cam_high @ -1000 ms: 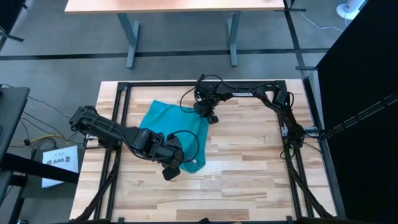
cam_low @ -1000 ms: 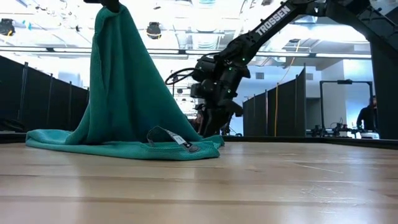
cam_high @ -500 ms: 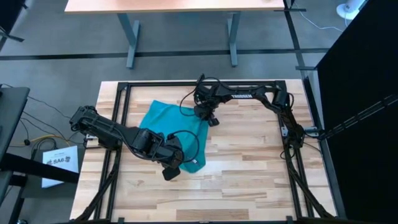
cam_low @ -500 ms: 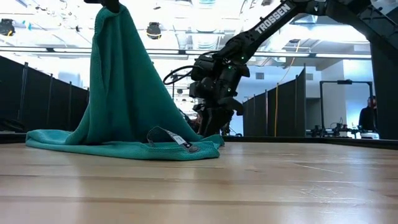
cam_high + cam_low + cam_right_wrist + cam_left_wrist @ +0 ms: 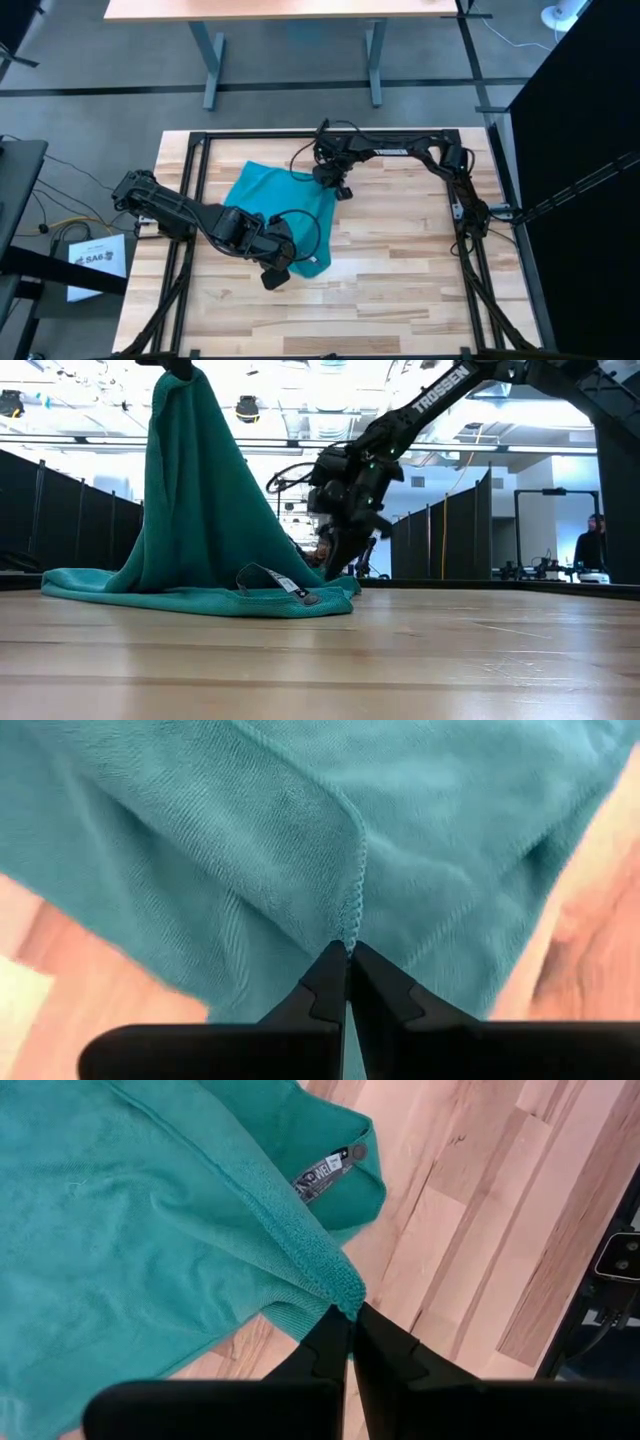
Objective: Roll towel
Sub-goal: Roll the blue towel
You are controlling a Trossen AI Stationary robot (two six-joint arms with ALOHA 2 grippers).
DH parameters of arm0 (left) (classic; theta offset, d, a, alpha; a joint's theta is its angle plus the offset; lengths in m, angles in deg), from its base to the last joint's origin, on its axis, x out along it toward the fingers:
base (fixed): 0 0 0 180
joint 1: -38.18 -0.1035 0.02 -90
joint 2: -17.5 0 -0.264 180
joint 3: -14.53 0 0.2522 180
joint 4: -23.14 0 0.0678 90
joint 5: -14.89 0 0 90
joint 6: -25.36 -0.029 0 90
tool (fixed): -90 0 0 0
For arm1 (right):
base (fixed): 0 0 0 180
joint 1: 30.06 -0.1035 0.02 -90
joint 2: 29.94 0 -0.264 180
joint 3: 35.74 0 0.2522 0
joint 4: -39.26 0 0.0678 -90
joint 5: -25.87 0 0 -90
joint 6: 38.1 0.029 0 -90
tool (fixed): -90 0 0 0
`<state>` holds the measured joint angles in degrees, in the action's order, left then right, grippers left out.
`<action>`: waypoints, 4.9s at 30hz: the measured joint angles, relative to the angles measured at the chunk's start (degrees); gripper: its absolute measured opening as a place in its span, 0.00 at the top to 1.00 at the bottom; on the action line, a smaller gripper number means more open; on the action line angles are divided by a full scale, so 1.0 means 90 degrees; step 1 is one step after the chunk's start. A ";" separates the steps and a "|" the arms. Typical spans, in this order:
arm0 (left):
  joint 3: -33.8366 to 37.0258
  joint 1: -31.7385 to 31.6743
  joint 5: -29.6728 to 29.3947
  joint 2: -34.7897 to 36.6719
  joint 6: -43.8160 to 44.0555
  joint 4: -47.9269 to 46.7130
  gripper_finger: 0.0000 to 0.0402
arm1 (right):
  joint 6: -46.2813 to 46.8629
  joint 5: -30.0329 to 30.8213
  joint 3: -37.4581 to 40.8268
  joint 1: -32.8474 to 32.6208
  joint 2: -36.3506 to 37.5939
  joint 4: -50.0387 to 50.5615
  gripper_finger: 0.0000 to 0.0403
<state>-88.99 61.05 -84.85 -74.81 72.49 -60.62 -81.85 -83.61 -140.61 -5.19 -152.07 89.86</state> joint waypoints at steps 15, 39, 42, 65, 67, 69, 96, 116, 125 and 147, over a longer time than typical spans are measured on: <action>-0.0060 -0.0151 -0.0579 0.0086 -0.0116 -0.0056 1.00 | 0.0239 -0.0638 0.0043 0.0836 0.2272 0.0856 1.00; -0.0627 -0.0756 -0.1190 0.2171 -0.0837 -0.1367 1.00 | 0.1115 -0.0348 0.0044 0.1496 0.4501 0.0718 1.00; -0.0629 -0.1065 -0.1190 0.2450 -0.1269 -0.1367 1.00 | 0.1255 -0.0272 0.0034 0.1496 0.4515 0.0698 1.00; -0.3360 -0.3259 -0.0947 0.2539 -0.4176 -0.1455 1.00 | 0.1849 -0.0257 -0.1483 0.1707 0.4483 0.0089 1.00; -0.3678 -0.3332 -0.0952 0.2445 -0.4310 -0.1466 1.00 | 0.1917 -0.0258 -0.1723 0.1807 0.4488 0.0140 1.00; -0.3921 -0.3414 -0.0949 0.2355 -0.4502 -0.1503 1.00 | 0.1933 -0.0258 -0.1935 0.1907 0.4488 0.0300 1.00; -0.4352 -0.7582 0.2567 0.1503 -0.6402 0.0529 1.00 | 0.1878 0.0186 -0.2380 0.2599 0.4476 -0.0146 1.00; -0.4731 -0.8758 0.3215 0.1348 -0.6152 0.2613 1.00 | 0.2199 0.0158 -0.2387 0.3337 0.4392 -0.2119 1.00; -0.4780 -0.9395 0.3981 0.0806 -0.5796 0.3400 1.00 | 0.2195 0.0182 -0.2877 0.3508 0.3811 -0.2518 1.00; -0.5020 -0.9517 0.5201 0.1296 -0.5924 0.2092 1.00 | 0.1931 -0.0591 -0.4723 0.2873 0.3287 -0.0094 1.00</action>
<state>-134.17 -24.60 -38.04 -63.14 19.18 -41.79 -64.47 -88.93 -183.12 20.66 -122.49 89.01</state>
